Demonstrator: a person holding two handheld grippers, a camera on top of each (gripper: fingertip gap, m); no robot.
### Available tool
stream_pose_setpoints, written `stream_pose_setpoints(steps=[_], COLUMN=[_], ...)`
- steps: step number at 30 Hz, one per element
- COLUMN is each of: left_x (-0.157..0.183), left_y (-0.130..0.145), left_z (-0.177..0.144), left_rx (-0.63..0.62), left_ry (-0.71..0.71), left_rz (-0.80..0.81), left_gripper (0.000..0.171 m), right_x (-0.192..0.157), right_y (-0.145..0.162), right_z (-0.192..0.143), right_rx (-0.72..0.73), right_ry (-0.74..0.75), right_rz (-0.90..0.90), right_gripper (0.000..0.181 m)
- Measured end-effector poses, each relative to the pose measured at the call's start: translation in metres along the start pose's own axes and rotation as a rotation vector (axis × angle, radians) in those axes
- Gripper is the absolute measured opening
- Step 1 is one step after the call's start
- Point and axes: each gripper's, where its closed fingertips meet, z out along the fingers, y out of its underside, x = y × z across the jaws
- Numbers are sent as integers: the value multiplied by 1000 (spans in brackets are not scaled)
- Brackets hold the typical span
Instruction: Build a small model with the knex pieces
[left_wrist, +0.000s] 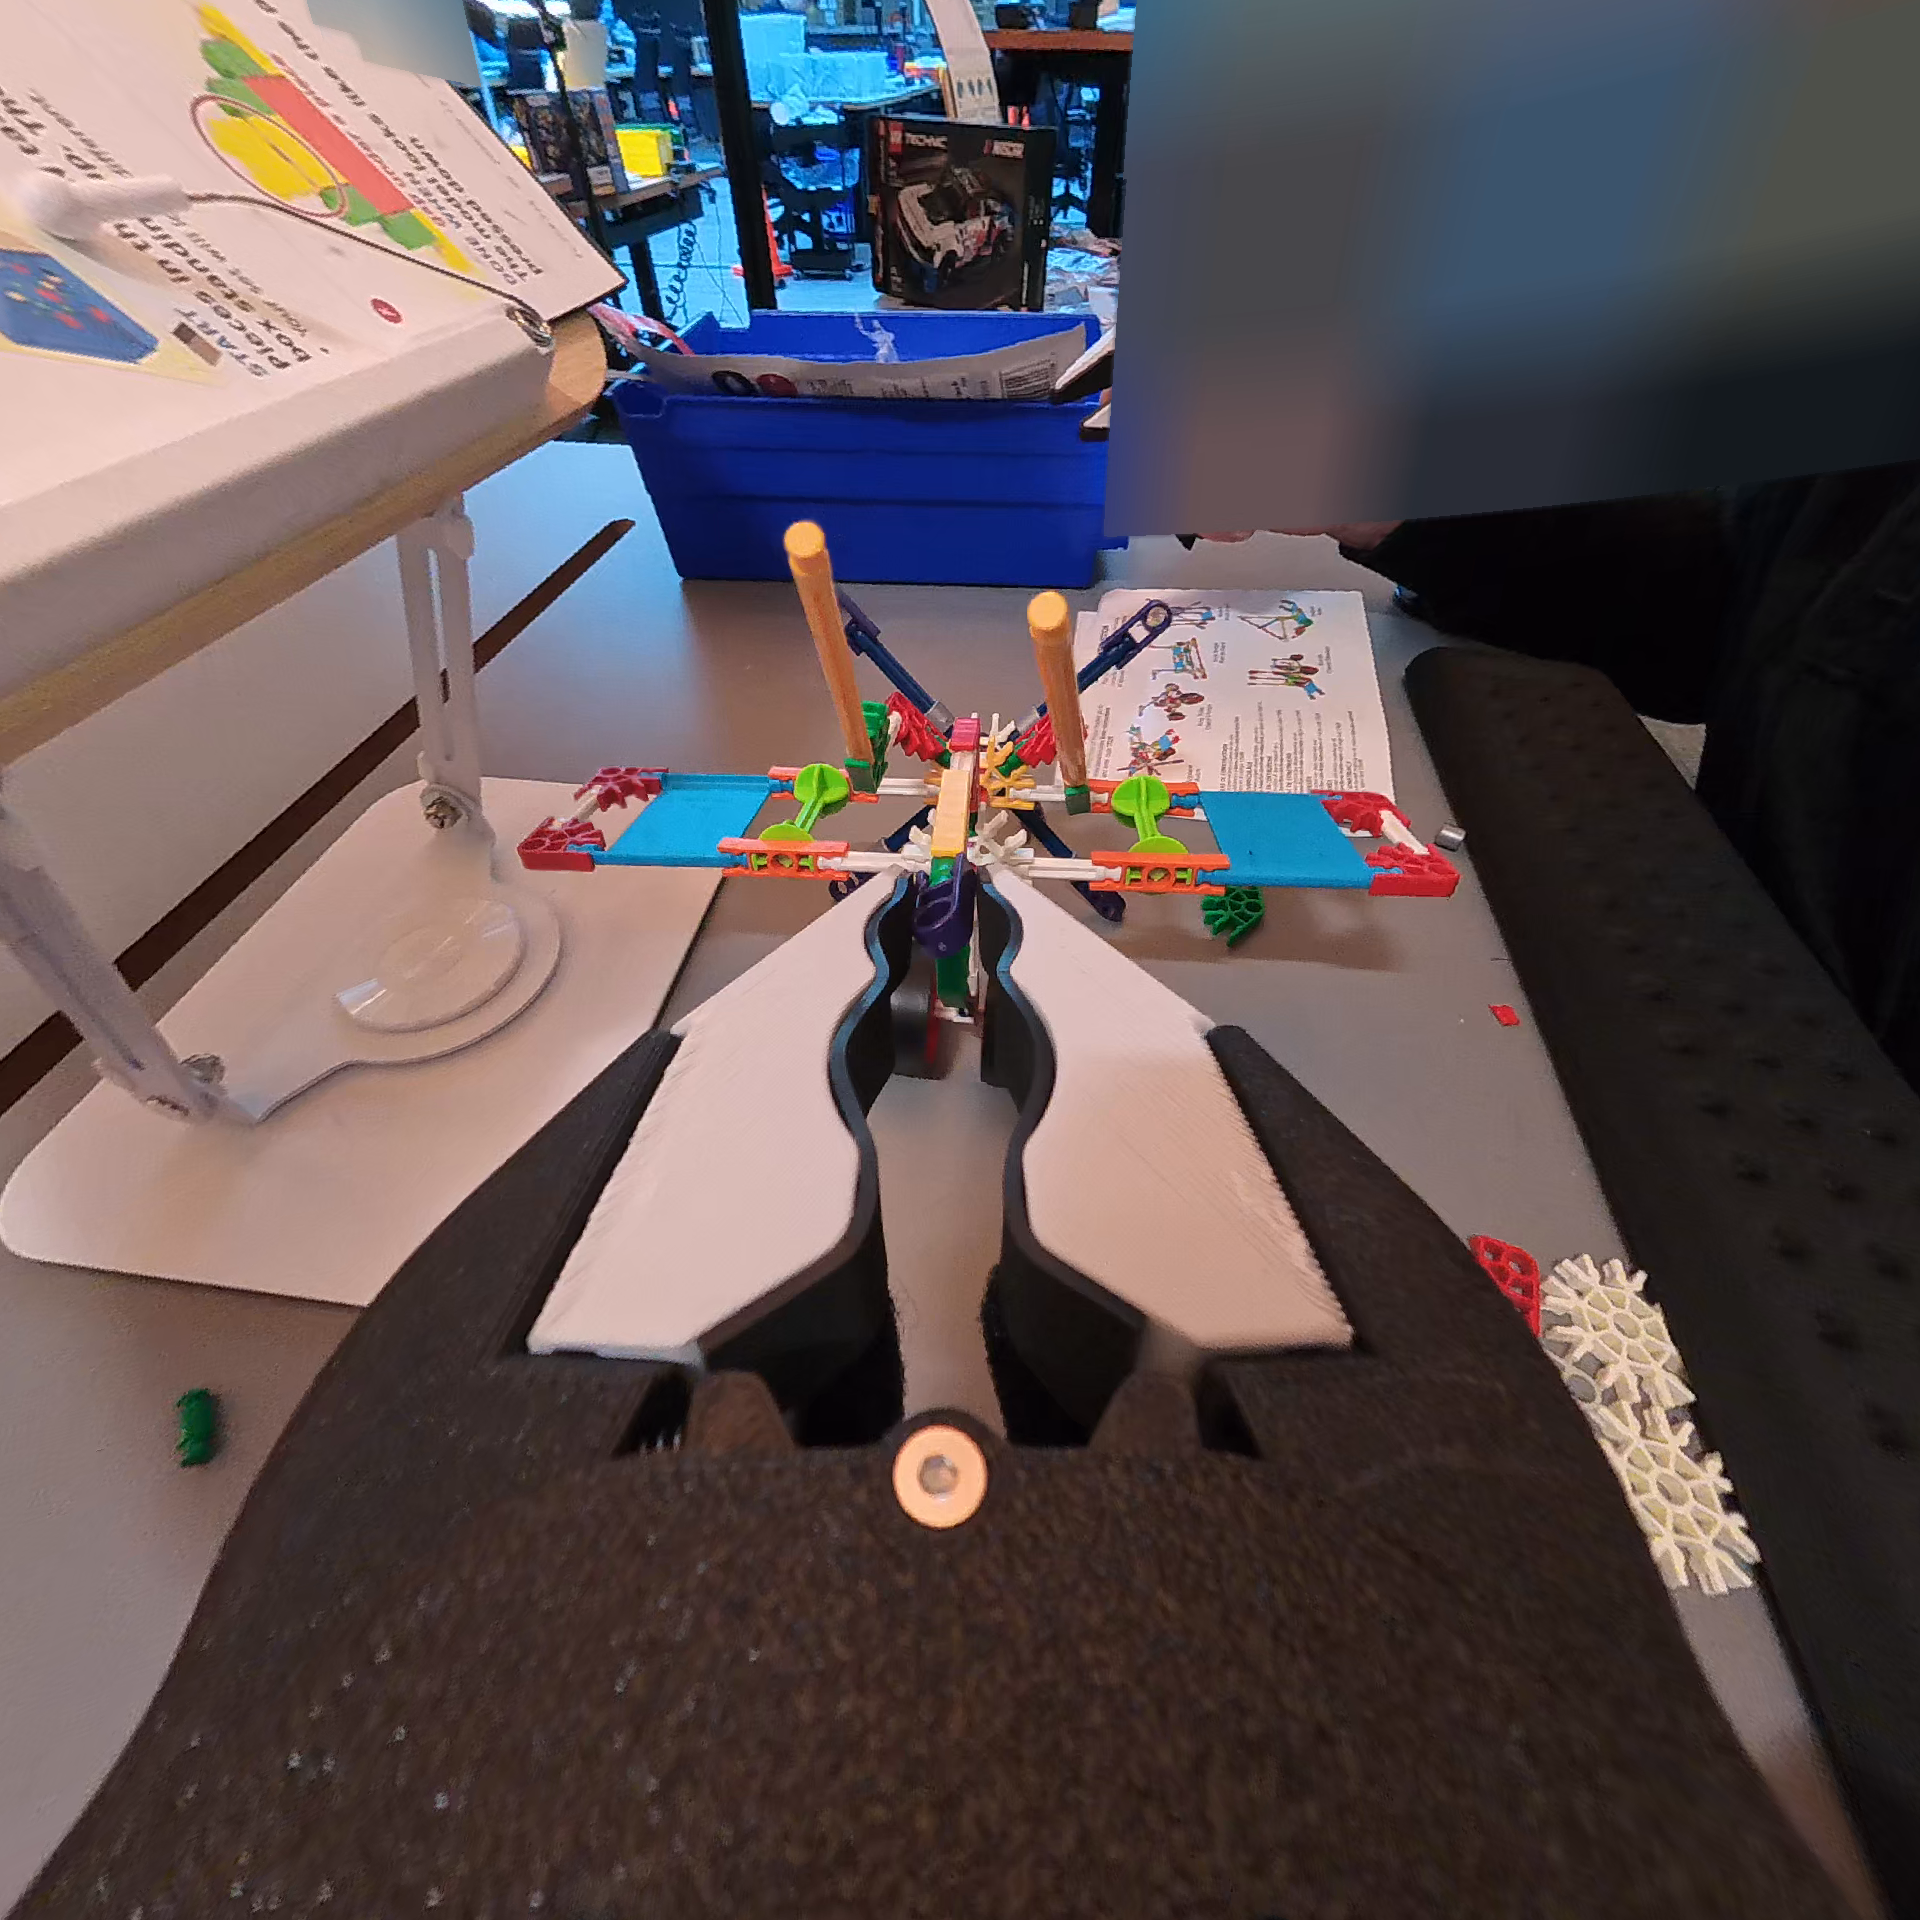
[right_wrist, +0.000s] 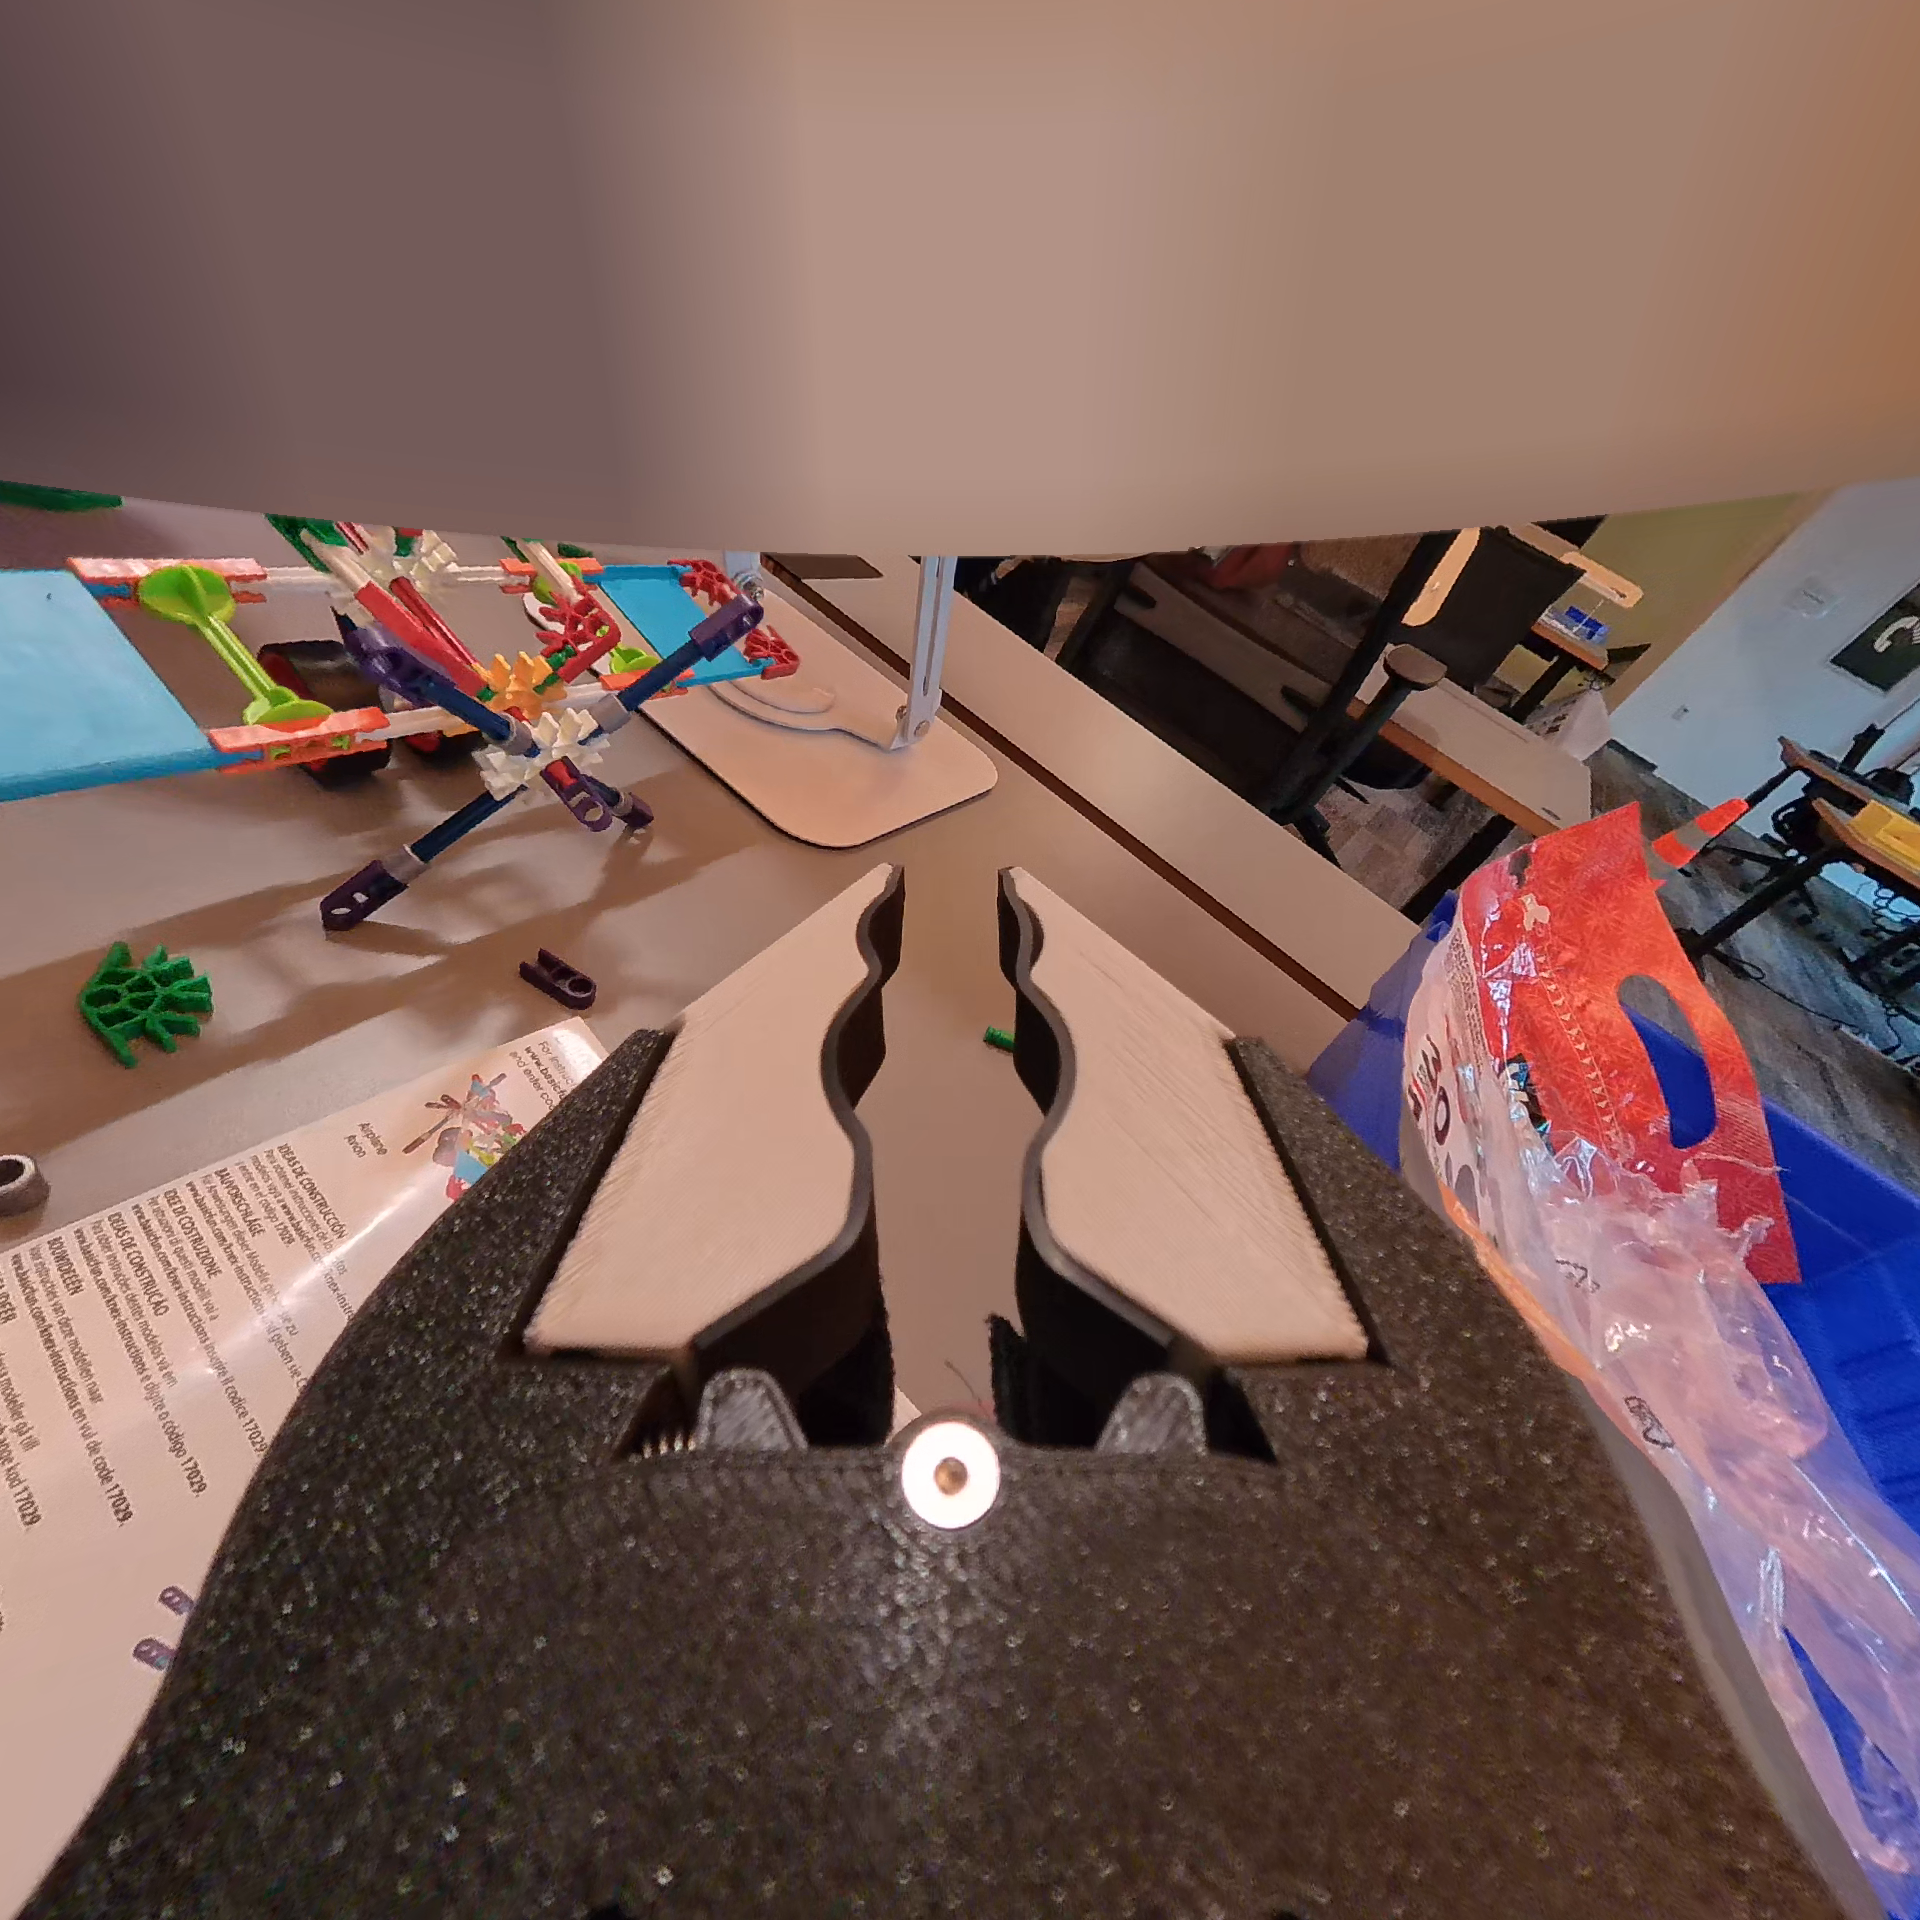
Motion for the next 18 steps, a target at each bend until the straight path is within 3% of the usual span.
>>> stream_pose_setpoints(steps=[18], left_x=[-13], left_y=[-1], left_z=[-5], left_rx=[-4], left_ry=[-71], left_rz=[-30], left_gripper=[11], right_x=[0], right_y=[1], right_z=[1], right_rx=[-5], right_ry=[-2], right_rz=[2], right_gripper=[18])
